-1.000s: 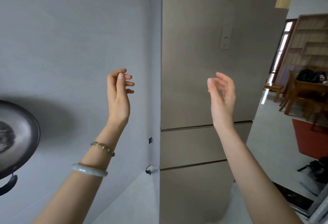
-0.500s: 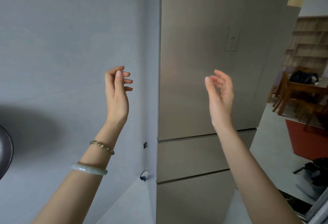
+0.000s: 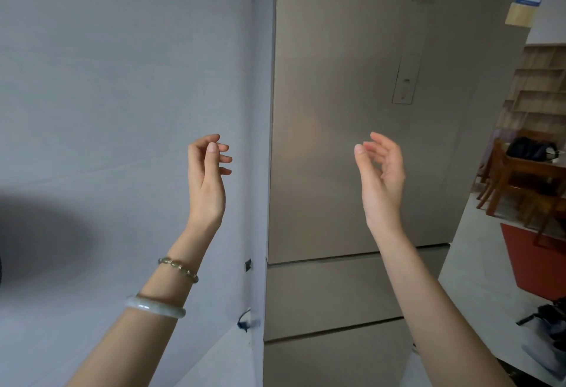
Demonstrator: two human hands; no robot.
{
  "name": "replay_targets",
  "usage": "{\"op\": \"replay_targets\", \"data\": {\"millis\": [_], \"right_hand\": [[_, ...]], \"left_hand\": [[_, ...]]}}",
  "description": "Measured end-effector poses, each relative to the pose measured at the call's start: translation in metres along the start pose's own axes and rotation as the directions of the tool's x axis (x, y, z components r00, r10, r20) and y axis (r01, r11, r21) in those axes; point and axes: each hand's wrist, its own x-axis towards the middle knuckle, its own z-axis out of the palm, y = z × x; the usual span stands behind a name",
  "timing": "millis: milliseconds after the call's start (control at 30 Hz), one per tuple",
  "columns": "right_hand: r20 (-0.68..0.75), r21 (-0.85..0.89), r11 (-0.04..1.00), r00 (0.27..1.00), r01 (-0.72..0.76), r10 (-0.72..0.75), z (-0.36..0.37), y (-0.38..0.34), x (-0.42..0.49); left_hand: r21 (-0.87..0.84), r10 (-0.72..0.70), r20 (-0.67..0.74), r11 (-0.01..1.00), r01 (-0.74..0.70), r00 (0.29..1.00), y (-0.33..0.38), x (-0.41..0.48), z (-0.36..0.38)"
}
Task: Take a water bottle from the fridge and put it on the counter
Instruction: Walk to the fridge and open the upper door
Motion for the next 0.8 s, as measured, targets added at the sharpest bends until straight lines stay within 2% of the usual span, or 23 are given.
{"op": "replay_targets", "data": {"millis": [200,400,800], "right_hand": [[0.056,-0.020,0.998,0.997,0.061,-0.060,0.012,0.006,0.015],[0.120,-0.046,0.988,0.983,0.149,-0.143,0.016,0.006,0.025],[0.229,-0.137,0.976,0.964,0.168,-0.134,0.013,0.002,0.035]], "left_hand": [[0.080,-0.001,0.024,0.997,-0.001,1.000,-0.028,0.001,0.006],[0.137,-0.078,0.021,0.988,0.074,0.997,-0.059,0.005,0.017],[0.421,-0.145,0.181,0.905,0.056,0.973,-0.098,0.023,0.050]]}}
